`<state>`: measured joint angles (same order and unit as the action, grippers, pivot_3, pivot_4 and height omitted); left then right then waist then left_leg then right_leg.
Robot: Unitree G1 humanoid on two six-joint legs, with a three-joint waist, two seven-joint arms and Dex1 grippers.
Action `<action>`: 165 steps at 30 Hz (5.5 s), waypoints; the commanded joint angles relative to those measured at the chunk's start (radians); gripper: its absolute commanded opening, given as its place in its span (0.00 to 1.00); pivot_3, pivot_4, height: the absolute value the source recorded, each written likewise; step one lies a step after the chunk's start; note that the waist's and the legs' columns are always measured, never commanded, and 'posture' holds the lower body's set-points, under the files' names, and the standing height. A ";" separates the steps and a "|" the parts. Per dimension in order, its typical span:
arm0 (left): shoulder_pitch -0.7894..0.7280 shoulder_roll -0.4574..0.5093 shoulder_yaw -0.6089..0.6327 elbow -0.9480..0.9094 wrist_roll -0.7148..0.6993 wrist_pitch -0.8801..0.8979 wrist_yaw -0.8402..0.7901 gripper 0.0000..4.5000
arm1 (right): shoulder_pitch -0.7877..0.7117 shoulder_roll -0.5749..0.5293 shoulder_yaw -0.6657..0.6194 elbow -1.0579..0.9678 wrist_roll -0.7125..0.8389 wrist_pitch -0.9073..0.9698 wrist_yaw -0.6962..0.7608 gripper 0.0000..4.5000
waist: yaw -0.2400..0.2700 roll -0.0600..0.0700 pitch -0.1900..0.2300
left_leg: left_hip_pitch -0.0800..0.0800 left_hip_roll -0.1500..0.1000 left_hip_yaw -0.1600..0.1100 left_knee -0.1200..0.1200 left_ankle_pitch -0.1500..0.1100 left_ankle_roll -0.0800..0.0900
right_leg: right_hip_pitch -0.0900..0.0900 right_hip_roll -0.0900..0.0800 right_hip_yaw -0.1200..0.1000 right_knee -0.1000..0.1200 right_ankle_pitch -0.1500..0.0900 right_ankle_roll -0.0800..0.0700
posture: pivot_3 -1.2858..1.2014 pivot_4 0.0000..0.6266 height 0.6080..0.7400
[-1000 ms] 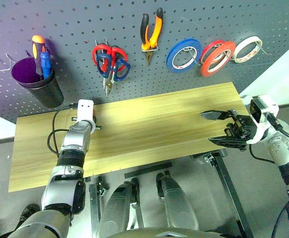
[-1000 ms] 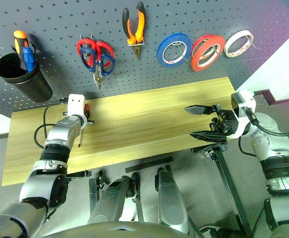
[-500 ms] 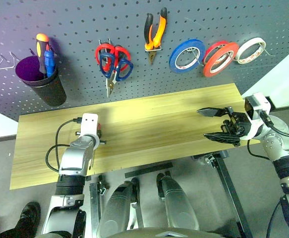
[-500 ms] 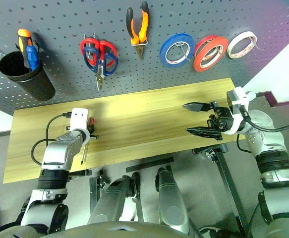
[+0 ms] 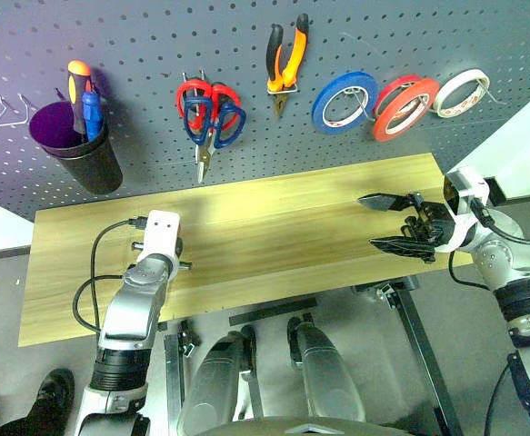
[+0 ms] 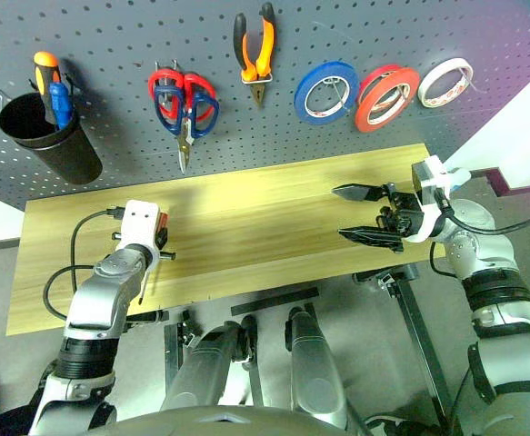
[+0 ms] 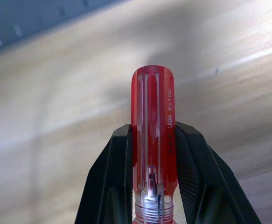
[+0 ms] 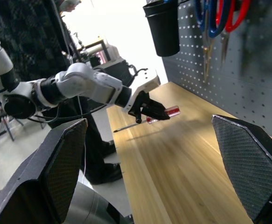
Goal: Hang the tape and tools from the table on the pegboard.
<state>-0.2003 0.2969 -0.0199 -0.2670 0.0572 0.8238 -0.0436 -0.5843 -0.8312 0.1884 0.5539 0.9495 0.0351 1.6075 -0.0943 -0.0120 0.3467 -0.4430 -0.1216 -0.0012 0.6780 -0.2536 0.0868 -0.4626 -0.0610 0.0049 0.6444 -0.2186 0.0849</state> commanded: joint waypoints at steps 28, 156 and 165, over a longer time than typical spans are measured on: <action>0.111 0.069 0.015 -0.288 0.030 -0.602 -0.136 0.20 | -0.060 0.006 0.035 0.082 0.117 -0.074 0.007 1.00 | 0.003 0.009 -0.054 | 0.000 0.000 0.000 0.002 0.002 -0.003 | 0.001 0.000 -0.005 0.002 0.002 0.001 | 0.45 0.26 0.92; -0.312 0.256 0.339 0.008 -0.608 -0.678 -0.423 0.99 | -0.101 0.029 0.041 0.082 0.157 -0.076 0.007 1.00 | 0.026 0.013 -0.140 | 0.003 0.000 -0.001 0.007 0.008 -0.013 | 0.003 0.000 -0.007 0.005 0.006 0.000 | 0.46 0.21 0.92; -0.248 0.228 0.184 -0.029 -0.705 -0.526 -0.594 0.99 | -0.115 0.069 0.031 0.099 0.144 -0.079 0.007 1.00 | 0.024 0.014 -0.166 | 0.004 0.000 0.000 0.007 0.008 -0.013 | 0.004 0.000 -0.007 0.005 0.006 0.000 | 0.45 0.15 0.92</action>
<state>-0.4604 0.5227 0.1785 -0.2603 -0.6227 0.2762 -0.6061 -0.6761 -0.7651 0.2328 0.6547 1.0908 -0.0348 1.6082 -0.0702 0.0022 0.1810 -0.4387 -0.1220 -0.0017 0.6847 -0.2454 0.0738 -0.4584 -0.0611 -0.0017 0.6498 -0.2124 0.0846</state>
